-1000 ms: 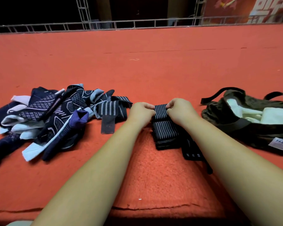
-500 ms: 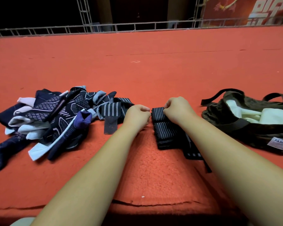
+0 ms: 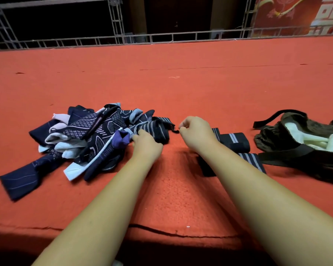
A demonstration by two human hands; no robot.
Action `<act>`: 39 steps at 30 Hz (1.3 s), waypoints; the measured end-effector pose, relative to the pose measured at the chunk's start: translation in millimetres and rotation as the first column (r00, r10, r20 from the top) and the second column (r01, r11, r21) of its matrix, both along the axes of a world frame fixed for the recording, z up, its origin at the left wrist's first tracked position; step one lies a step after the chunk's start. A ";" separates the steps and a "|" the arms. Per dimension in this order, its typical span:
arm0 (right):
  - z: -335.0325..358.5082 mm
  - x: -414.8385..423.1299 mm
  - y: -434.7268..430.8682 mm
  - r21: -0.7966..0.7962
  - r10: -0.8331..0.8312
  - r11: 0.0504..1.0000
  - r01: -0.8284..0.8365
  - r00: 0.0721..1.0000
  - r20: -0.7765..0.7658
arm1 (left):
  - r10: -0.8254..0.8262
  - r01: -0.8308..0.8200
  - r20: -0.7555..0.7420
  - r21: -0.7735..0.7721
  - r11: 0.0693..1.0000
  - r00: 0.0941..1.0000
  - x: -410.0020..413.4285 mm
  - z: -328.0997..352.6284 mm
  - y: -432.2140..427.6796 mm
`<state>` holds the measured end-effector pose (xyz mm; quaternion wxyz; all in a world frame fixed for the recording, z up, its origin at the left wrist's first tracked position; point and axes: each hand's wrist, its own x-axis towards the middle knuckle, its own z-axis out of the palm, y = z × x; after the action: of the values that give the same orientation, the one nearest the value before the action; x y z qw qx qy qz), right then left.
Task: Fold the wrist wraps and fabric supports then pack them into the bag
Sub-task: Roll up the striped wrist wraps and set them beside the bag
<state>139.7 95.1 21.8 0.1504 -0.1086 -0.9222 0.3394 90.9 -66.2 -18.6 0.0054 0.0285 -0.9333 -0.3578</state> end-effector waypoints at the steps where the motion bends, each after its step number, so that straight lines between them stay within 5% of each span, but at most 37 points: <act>1: -5.1 -2.0 -6.4 -0.026 0.009 1.000 -0.008 1.000 0.014 | -0.010 0.010 0.035 0.005 1.000 0.999 0.9 -4.6 -3.1; 6: -27.0 -7.6 -23.7 -0.112 0.076 0.992 -0.066 0.993 0.091 | 0.054 -0.055 0.012 0.151 0.987 0.998 -6.0 -18.7 -15.1; 13: -44.0 -19.7 -23.3 -0.038 0.156 0.987 -0.153 0.985 0.077 | -0.030 0.026 0.008 0.344 0.939 0.999 3.9 -15.3 -18.4; 17: -45.1 -20.5 -22.3 -0.070 0.208 0.976 -0.207 0.978 0.005 | -0.114 0.056 0.048 0.644 0.763 0.992 21.6 5.6 -17.3; 22: -32.2 -11.6 -23.7 -0.069 0.187 0.978 -0.195 0.977 -0.104 | -0.282 0.095 0.082 0.821 0.564 0.956 34.5 44.9 -25.8; 30: 24.4 23.0 -26.5 -0.260 0.234 0.928 -0.266 0.961 -0.145 | -0.336 0.264 -0.072 0.778 0.570 0.939 44.0 110.2 -43.7; 34: 54.8 38.1 -28.4 -0.339 0.261 0.884 -0.322 0.942 -0.213 | -0.270 0.338 -0.206 0.647 0.683 0.941 52.7 133.3 -38.9; 39: 100.5 61.1 -31.6 -0.594 0.266 0.715 -0.369 0.929 -0.256 | -0.222 0.348 -0.270 0.650 0.675 0.937 65.4 174.4 -29.0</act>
<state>200.8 63.5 122.3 0.1141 0.0337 -0.7443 0.6571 156.3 -95.2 155.8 0.0175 -0.1482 -0.7217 -0.6759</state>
